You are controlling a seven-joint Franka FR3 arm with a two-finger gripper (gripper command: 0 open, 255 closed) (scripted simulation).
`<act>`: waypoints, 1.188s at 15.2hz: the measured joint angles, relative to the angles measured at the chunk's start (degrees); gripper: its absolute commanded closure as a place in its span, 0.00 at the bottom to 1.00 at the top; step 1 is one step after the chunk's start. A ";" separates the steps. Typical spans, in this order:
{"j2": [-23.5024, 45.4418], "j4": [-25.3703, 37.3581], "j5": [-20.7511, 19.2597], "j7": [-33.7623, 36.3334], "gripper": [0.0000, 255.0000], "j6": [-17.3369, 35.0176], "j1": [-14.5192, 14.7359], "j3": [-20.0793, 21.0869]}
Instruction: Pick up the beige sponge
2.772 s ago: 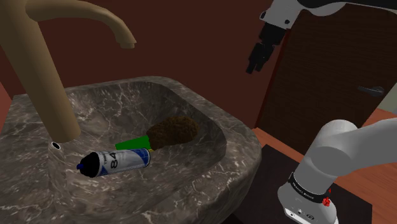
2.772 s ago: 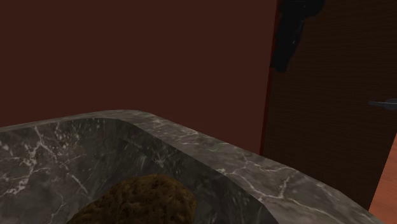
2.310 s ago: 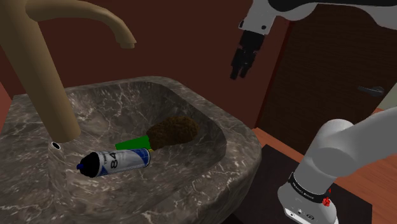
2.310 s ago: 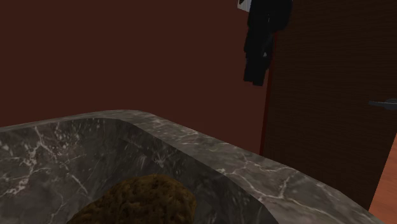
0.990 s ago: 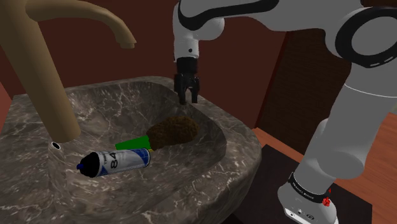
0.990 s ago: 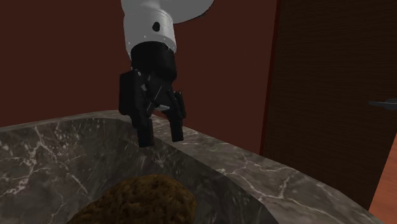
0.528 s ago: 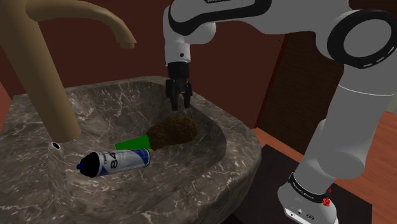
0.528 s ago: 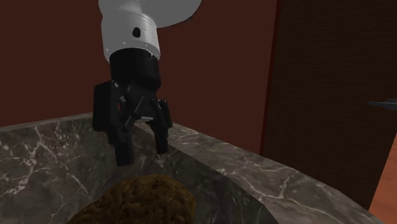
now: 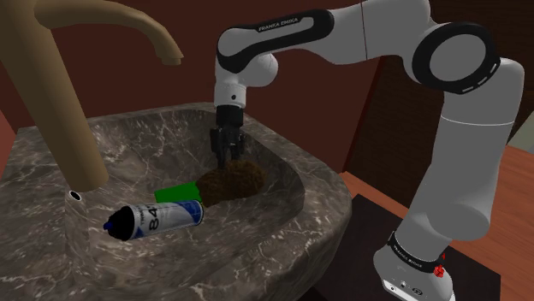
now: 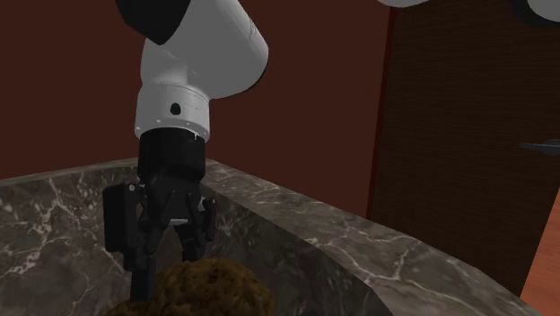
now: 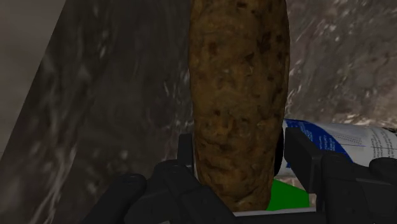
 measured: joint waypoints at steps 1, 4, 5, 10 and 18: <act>0.16 0.17 0.01 -0.04 1.00 -0.14 -0.03 0.00; 0.72 0.66 -0.27 0.12 1.00 -0.20 0.08 0.06; 0.77 0.72 -0.24 0.05 1.00 -0.23 0.07 0.06; -0.62 0.77 -0.21 1.28 1.00 -1.83 -0.08 0.00; -1.96 4.39 -0.09 3.53 1.00 -6.75 -0.32 0.05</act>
